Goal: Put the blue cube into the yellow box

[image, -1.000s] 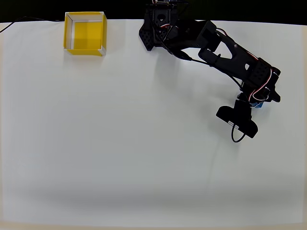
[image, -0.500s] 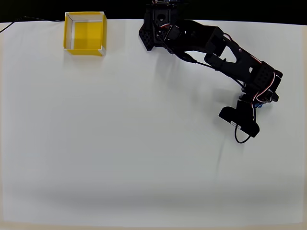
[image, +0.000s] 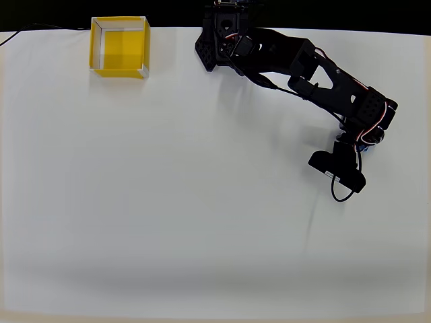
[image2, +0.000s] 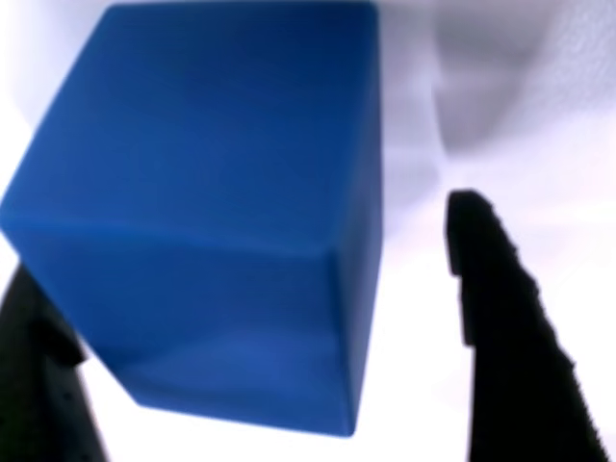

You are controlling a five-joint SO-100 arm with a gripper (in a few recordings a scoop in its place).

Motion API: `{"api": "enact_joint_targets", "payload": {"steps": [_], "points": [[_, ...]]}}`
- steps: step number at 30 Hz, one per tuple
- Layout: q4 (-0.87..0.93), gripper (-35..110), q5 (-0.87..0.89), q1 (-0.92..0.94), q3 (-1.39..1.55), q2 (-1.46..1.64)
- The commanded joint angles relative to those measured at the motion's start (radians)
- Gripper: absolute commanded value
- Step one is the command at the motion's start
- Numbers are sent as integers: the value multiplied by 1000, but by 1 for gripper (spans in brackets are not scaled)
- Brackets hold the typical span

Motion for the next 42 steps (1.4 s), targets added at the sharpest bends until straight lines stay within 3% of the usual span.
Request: {"api": "enact_joint_targets", "payload": {"steps": [1, 10, 22, 42], "points": [[14, 33, -11, -6, -98, 58], [17, 16, -17, -6, -101, 52], [40, 10, -118, 5, -101, 92], [147, 10, -543, 532, -169, 503]]}}
